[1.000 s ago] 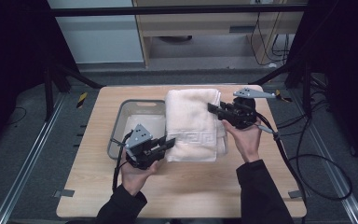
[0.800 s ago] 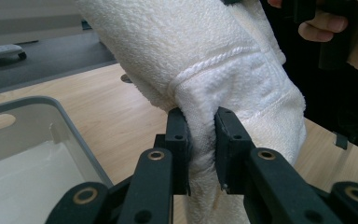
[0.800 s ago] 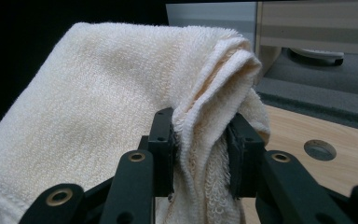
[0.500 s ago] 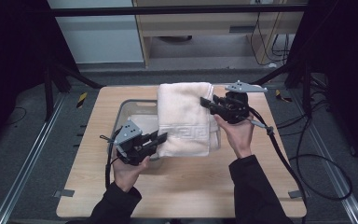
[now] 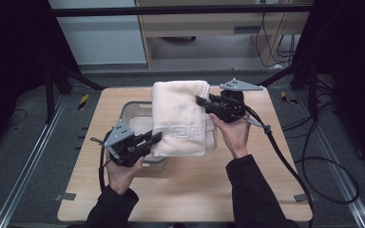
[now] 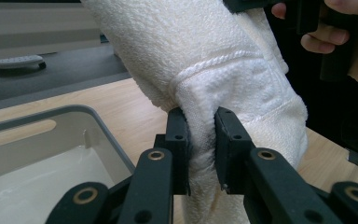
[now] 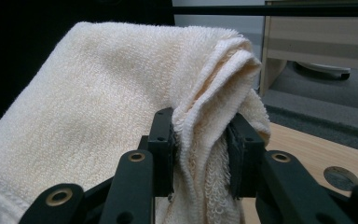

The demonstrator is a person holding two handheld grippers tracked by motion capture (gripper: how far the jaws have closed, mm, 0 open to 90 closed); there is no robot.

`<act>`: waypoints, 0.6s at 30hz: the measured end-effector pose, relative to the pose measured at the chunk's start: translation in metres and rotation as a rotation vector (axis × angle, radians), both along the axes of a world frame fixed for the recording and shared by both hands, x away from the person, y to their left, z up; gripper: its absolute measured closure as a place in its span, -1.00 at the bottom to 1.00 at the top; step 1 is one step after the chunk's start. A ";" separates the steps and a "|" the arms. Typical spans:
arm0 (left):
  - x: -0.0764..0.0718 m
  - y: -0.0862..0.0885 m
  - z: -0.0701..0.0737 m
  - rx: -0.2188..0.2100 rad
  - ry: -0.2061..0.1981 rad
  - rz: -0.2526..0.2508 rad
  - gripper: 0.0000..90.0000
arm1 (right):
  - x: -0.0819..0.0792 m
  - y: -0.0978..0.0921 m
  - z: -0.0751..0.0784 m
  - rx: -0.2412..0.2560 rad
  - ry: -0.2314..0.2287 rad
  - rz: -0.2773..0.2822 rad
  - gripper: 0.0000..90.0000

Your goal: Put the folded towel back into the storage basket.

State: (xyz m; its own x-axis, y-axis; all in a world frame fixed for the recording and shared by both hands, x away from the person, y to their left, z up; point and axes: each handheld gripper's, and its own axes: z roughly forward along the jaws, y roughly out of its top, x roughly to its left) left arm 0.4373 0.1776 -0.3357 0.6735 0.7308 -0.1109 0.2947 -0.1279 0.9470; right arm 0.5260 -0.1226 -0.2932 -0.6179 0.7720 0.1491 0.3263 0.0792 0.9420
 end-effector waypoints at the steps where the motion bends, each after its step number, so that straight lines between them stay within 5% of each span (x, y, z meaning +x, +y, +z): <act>1: 0.000 0.002 0.000 -0.002 -0.001 0.004 0.70 | 0.001 0.003 0.001 -0.002 -0.002 0.001 0.49; 18: -0.005 0.042 0.010 -0.043 -0.018 0.060 0.71 | 0.009 0.045 0.013 -0.008 -0.016 0.040 0.49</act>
